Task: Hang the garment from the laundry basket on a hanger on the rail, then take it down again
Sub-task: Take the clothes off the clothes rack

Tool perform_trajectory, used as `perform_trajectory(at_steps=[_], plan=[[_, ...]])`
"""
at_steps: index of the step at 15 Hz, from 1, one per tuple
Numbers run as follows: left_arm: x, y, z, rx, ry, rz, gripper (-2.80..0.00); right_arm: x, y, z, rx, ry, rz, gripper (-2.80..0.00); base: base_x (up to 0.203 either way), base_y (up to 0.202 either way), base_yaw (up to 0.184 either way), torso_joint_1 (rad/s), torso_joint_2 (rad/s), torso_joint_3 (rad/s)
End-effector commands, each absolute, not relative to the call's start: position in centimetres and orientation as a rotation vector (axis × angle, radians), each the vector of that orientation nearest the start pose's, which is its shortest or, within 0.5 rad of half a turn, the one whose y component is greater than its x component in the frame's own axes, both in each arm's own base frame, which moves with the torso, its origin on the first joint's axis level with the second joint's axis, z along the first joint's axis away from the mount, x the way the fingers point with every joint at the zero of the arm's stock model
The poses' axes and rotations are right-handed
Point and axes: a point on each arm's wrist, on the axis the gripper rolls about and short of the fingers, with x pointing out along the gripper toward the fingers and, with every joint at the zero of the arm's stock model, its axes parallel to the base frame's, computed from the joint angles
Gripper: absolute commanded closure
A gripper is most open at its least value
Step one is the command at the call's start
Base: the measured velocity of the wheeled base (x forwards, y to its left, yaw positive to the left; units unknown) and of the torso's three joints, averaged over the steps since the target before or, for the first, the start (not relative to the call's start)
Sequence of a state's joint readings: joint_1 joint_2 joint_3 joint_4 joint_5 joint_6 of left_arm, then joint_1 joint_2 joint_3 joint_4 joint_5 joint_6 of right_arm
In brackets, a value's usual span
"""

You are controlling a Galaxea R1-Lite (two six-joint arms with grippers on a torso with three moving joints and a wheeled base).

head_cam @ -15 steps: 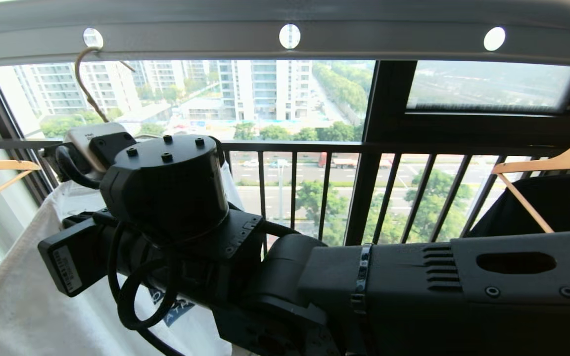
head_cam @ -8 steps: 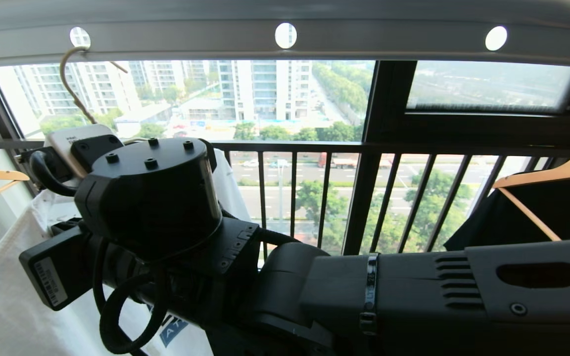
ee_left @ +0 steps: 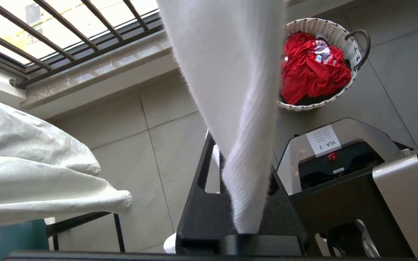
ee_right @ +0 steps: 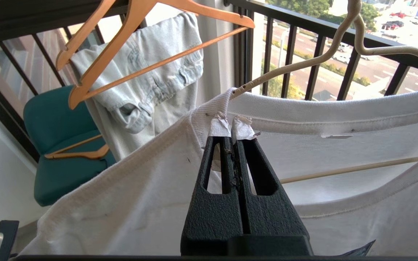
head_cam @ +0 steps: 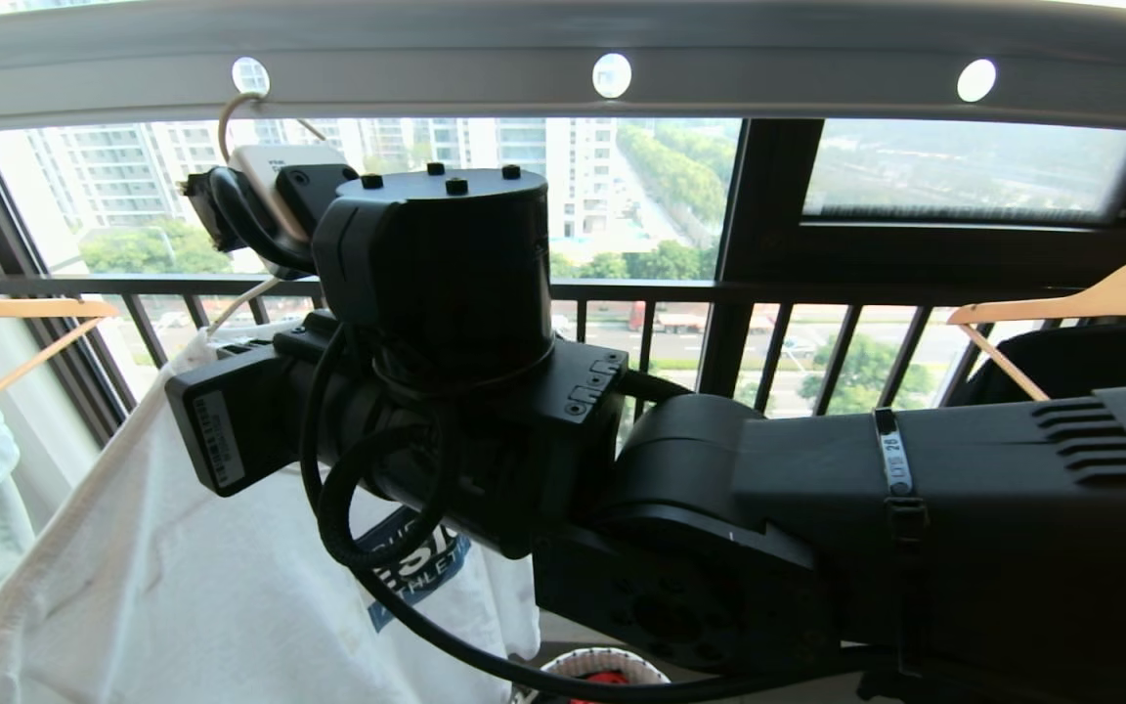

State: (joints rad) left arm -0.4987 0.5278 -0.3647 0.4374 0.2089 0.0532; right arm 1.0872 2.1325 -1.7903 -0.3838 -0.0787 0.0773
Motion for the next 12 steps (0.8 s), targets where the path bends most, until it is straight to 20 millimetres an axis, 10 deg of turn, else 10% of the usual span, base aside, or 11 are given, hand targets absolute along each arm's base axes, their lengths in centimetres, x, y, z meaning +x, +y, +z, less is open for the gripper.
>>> perform_trajectory(at_steps=[1,3,4,12], plan=[[1.0,0.0,14.4,0.254,0.54,-0.295,0.0,20.5,38.4,28.0,0.089,-0.003,0.983,0.0,0.0,0.0,0.0,0.0,0.0,0.0],[1.0,0.0,14.8,0.24,0.527,-0.293,0.0,20.1,37.4,28.0,0.075,0.014,0.971,0.0,0.0,0.0,0.0,0.0,0.0,0.0],[1.1,0.0,15.0,0.237,0.521,-0.293,-2.8,19.8,36.9,28.2,0.066,0.014,0.968,0.0,0.0,0.0,0.0,0.0,0.0,0.0],[-0.8,1.0,15.8,0.16,0.384,-0.205,-2.8,17.1,31.1,26.9,-0.026,0.097,0.901,0.0,0.0,0.0,0.0,0.0,0.0,0.0]])
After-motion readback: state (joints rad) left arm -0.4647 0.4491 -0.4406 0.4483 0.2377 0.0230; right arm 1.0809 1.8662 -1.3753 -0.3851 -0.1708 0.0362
